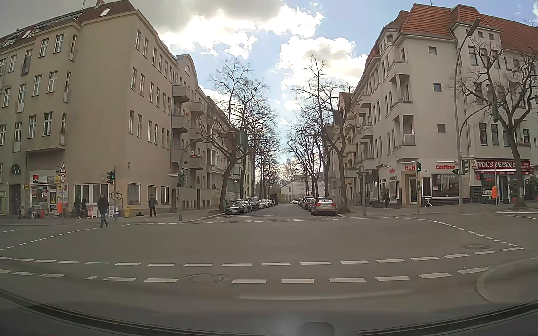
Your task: Follow the waypoints while adhering to traffic rules and regulations
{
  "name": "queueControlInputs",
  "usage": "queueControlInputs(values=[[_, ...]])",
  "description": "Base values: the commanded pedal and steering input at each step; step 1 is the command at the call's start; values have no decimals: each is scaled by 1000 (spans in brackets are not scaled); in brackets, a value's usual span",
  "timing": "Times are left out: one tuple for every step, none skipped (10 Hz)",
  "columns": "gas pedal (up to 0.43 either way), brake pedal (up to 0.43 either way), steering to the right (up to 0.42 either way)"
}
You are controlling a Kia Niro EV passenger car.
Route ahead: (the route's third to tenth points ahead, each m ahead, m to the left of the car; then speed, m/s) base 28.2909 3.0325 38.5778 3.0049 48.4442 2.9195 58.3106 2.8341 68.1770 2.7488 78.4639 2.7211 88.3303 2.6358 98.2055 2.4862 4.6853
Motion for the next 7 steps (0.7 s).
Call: queueControlInputs(values=[[138, 24, 19], [130, 24, 18], [130, 24, 15], [118, 24, 14], [118, 24, 13], [118, 24, 11], [118, 24, 10]])
